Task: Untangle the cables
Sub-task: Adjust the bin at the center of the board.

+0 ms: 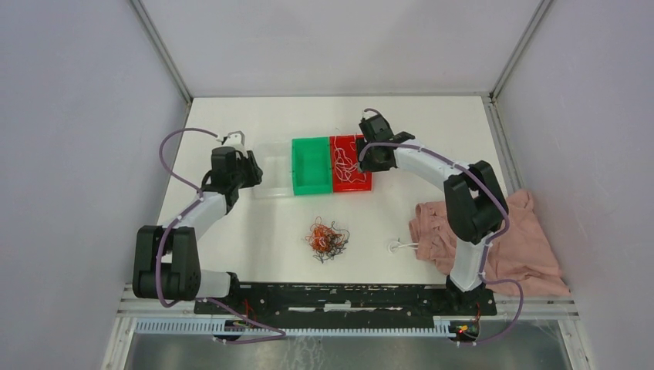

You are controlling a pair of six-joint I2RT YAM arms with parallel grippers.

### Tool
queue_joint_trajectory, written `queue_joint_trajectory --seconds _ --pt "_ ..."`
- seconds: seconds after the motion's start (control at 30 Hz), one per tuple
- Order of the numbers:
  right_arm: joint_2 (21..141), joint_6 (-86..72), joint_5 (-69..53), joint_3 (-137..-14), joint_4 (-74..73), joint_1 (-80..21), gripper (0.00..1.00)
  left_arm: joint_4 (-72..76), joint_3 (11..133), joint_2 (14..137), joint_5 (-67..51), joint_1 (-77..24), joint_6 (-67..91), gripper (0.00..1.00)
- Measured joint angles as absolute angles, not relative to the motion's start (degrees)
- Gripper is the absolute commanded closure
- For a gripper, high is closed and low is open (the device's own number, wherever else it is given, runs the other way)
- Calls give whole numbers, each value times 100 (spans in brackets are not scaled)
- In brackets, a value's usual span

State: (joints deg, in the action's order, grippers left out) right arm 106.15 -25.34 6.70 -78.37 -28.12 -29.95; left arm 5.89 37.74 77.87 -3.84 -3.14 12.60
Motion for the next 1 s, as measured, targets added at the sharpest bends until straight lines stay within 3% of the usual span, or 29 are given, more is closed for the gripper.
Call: queue_joint_trajectory --seconds 0.2,0.3,0.37,0.43,0.47,0.53,0.6,0.8,1.0 --pt "11131 -2364 1000 -8429 -2853 -2904 65 582 3968 7933 -797 -351 1256 52" --pt "11133 -2353 1190 -8433 -2803 -2770 67 580 4193 8176 -1076 -366 1251 52" --pt "11128 -2355 1284 -8399 -2731 -2659 63 582 4399 8385 -1253 -390 1249 53" --pt "11115 -2368 1332 -8346 -2681 -2582 44 598 4615 8600 -1389 -429 1227 52" --pt "11111 -2346 1347 -8326 -2676 -2543 39 604 4713 8694 -1437 -451 1186 51" --pt "11093 -2357 1374 -8287 -2648 -2493 32 589 4871 8825 -1525 -486 1142 44" --pt "11026 -2320 1385 -8224 -2606 -2473 27 563 4987 8853 -1573 -502 1111 29" --pt "10344 -2241 1387 -8158 -2539 -2541 24 -132 5264 8611 -1708 -495 668 1" --pt "8969 -2180 1557 -7784 -2333 -3214 29 -1441 5771 8075 -1876 -303 -43 1"
